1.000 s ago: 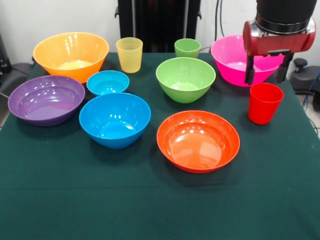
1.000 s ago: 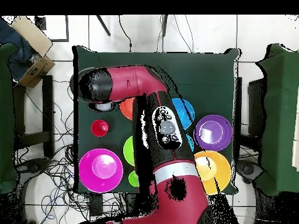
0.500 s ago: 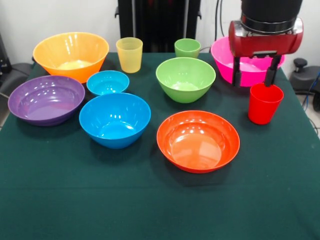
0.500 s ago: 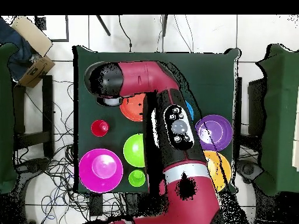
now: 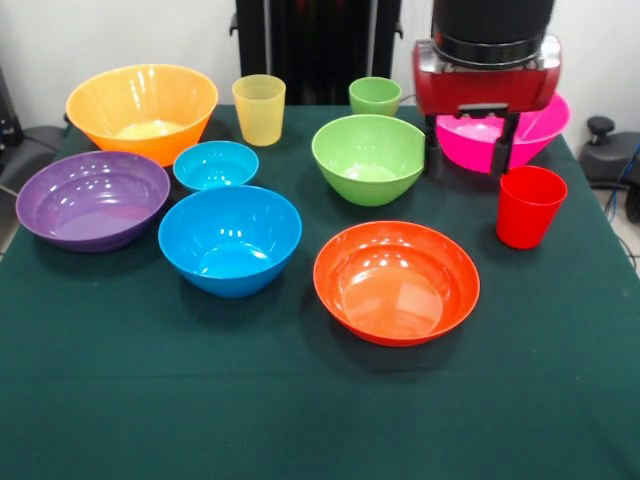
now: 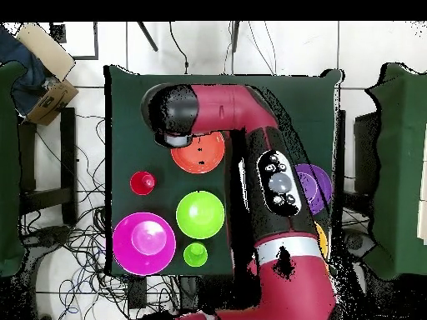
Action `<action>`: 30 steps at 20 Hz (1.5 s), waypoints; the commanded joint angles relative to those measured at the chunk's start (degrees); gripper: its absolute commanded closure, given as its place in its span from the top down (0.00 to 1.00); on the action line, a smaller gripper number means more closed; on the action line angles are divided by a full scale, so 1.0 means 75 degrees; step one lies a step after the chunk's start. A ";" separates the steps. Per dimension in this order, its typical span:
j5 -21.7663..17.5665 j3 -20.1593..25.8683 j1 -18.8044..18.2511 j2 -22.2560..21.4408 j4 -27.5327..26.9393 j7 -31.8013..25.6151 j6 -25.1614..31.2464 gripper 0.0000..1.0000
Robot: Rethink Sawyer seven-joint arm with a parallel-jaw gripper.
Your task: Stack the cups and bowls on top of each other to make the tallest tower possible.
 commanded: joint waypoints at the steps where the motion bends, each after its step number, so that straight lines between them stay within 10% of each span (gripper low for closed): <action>1: -0.0696 0.0621 -0.0320 -0.0159 0.0464 -0.1733 -0.0604 1.00; 14: -0.1610 0.0617 -0.0325 -0.0113 0.1614 -0.0929 -0.3020 1.00; 30: -0.1844 0.0730 -0.0353 -0.0112 0.1572 -0.0894 -0.3058 1.00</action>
